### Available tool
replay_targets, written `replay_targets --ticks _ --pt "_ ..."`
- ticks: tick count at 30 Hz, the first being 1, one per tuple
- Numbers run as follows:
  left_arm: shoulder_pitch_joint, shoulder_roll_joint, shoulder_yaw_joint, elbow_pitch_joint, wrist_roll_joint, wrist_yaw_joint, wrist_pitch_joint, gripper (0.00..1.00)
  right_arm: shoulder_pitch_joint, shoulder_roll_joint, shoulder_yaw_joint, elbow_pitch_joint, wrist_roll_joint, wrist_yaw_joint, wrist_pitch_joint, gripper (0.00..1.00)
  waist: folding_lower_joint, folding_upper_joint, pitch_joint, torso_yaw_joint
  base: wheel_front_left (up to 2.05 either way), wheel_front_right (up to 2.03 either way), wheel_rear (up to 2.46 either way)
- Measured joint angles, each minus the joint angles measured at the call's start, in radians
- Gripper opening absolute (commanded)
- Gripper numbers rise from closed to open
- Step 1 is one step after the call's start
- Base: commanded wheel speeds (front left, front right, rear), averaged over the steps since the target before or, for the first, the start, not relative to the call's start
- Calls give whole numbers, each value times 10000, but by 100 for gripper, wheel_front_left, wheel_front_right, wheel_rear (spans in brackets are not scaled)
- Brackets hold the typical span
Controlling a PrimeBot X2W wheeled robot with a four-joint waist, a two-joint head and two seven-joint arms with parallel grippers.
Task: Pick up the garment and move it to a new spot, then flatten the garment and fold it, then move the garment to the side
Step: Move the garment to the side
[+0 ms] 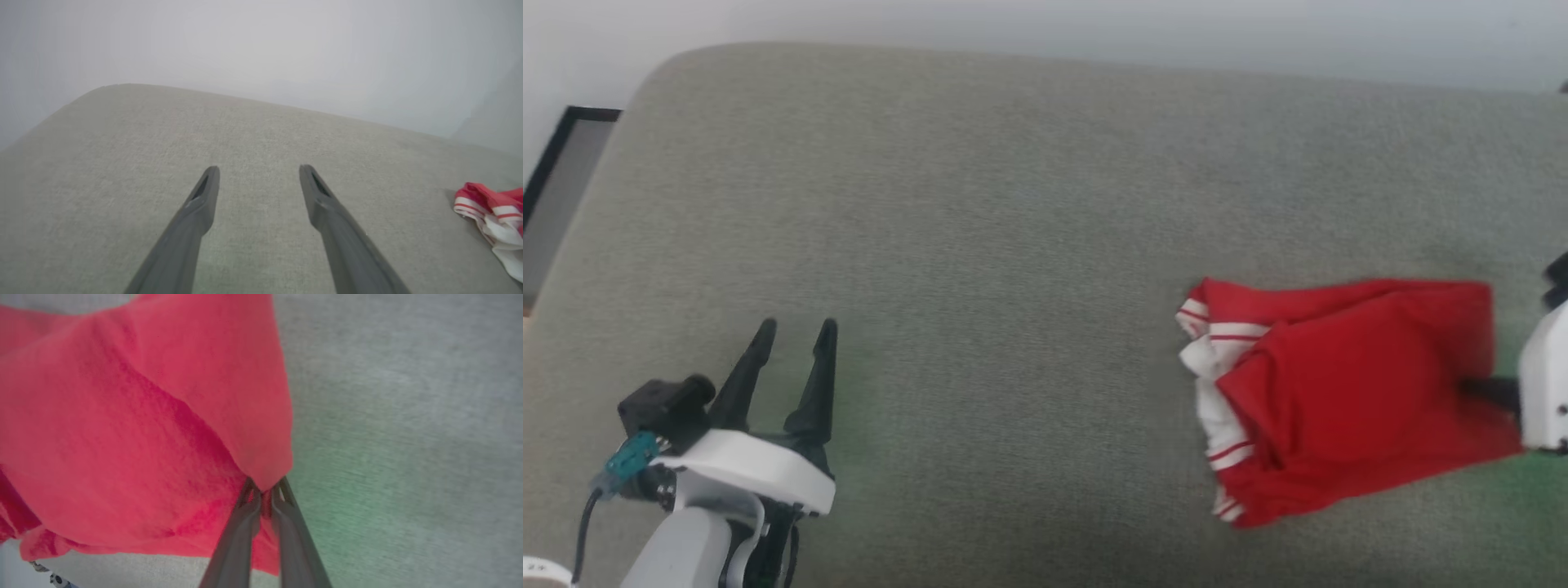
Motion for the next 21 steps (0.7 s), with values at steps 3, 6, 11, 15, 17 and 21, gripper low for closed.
replay_targets --ticks 3,6,11,15,17,21 --pt "-299 -52 -119 -73 63 -71 0 100 -275 -286 -290 59 -186 0 -102 0 0 0 177 -234 0 0 0" --pt "-604 -150 -326 -92 257 -75 0 100 -538 -531 -548 148 -322 -2 -326 0 0 0 351 -495 0 0 0" --pt "-1101 -311 -652 -67 468 -163 -2 100 -1002 -1024 -851 447 -510 -2 -543 0 0 0 640 -960 0 0 0" --pt "-1526 -412 -840 -56 669 -240 -2 100 -1386 -1440 -1012 627 -719 -2 -945 0 0 0 925 -1339 0 0 0" --pt "-1765 -476 -951 -35 734 -280 -2 100 -1552 -1684 -1035 761 -874 -2 -1244 0 0 0 1084 -1521 0 0 0" --pt "-2284 -504 -1179 90 848 -424 19 100 -1941 -2142 -1034 1083 -1118 0 -1783 0 0 0 1412 -1866 0 0 0"
